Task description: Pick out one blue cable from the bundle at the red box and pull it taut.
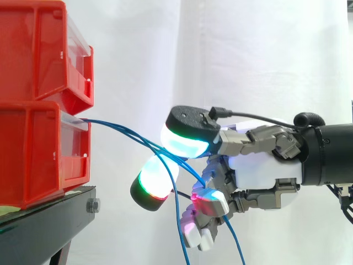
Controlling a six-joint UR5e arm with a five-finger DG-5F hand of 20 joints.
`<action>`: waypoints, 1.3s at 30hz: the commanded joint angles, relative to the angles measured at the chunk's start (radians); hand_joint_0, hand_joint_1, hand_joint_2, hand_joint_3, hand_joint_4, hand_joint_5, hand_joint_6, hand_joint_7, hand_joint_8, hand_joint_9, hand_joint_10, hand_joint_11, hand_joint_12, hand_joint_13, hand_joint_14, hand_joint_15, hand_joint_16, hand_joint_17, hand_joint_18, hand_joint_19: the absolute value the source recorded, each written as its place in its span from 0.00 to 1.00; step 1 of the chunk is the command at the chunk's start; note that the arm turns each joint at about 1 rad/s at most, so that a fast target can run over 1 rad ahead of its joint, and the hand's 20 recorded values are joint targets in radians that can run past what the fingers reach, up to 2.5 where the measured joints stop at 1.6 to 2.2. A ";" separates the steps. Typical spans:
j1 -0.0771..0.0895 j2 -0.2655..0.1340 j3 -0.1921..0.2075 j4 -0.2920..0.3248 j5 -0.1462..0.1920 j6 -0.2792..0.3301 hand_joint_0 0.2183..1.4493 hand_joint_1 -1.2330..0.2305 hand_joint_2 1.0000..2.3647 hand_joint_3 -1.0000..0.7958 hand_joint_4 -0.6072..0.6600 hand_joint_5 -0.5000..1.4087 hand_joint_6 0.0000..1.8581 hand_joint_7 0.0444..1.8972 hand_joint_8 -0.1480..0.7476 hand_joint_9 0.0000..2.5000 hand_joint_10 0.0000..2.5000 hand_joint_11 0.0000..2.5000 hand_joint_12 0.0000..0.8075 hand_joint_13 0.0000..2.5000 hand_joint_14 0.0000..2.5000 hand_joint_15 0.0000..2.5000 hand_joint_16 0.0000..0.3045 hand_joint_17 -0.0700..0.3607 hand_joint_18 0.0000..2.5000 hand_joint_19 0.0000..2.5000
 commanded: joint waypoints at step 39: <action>0.001 0.000 0.043 -0.093 -0.028 0.051 0.34 0.17 0.00 0.28 0.34 0.22 0.50 0.53 0.41 0.54 0.01 0.39 0.39 0.40 0.01 0.27 0.13 0.37 0.34 0.26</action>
